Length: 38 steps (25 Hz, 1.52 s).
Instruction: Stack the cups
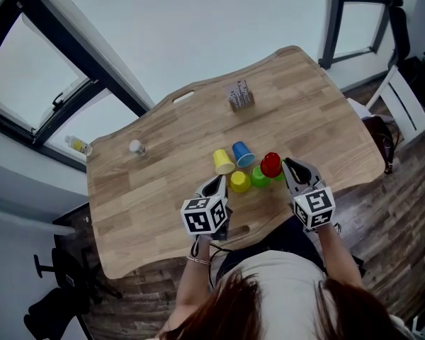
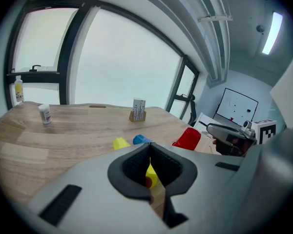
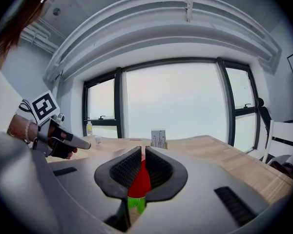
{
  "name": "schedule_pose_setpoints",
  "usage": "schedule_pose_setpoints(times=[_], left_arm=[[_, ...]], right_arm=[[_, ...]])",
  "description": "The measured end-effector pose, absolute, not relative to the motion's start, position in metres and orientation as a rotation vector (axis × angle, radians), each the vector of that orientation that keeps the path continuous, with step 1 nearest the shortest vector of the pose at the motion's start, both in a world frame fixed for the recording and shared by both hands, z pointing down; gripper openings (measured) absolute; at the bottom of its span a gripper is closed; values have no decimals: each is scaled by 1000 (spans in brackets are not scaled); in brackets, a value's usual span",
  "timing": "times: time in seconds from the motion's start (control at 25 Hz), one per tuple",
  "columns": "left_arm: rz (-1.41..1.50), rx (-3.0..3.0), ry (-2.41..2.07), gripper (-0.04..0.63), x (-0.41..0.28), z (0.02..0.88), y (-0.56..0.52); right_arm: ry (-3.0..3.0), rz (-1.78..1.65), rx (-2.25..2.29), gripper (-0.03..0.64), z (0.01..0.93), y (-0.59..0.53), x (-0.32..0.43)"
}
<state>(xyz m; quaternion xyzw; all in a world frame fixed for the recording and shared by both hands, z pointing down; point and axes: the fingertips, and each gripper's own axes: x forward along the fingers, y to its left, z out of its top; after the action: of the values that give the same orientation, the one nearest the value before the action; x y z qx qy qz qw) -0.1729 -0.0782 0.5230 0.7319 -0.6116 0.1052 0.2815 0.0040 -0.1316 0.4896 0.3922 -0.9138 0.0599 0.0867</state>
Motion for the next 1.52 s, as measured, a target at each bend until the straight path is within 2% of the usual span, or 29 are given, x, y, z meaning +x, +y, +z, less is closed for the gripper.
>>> schedule_pose_setpoints(times=[0.8, 1.52], left_arm=[[287, 1727, -1682, 24, -196, 529, -106], [451, 1566, -1526, 167, -213, 562, -150]], right_arm=[[-2715, 367, 1025, 28, 485, -175, 31], [-2637, 425, 967, 28, 513, -228, 56]])
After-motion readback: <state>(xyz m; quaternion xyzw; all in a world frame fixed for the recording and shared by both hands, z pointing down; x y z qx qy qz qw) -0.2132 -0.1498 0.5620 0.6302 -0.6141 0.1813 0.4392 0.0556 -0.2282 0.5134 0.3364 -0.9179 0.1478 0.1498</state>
